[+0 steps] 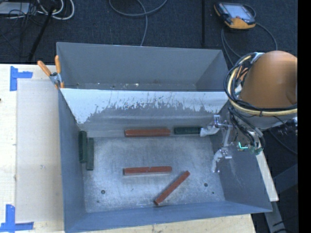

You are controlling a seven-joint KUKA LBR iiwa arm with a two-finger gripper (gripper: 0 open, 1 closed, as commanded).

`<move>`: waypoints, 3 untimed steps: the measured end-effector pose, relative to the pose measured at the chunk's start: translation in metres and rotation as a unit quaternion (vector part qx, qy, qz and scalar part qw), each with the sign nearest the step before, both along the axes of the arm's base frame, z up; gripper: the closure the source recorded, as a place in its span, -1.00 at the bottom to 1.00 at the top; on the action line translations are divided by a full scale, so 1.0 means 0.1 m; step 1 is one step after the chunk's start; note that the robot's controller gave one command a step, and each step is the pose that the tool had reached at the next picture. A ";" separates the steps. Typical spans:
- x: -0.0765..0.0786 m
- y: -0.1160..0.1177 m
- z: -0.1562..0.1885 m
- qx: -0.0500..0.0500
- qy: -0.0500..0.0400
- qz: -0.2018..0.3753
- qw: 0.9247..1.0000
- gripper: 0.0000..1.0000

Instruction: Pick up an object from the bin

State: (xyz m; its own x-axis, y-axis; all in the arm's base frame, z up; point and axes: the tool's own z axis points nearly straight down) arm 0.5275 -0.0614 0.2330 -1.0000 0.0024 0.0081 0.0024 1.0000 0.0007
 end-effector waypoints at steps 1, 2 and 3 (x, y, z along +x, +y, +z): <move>0.01 0.00 0.04 0.000 -0.004 0.001 1.000 -1.00; 0.02 0.13 -0.59 -0.001 -0.006 0.003 1.000 -1.00; -0.14 0.24 -1.19 0.000 -0.005 0.058 0.998 -1.00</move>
Offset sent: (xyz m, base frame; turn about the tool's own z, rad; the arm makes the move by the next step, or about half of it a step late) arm -0.0001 0.0326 -0.1470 -0.0111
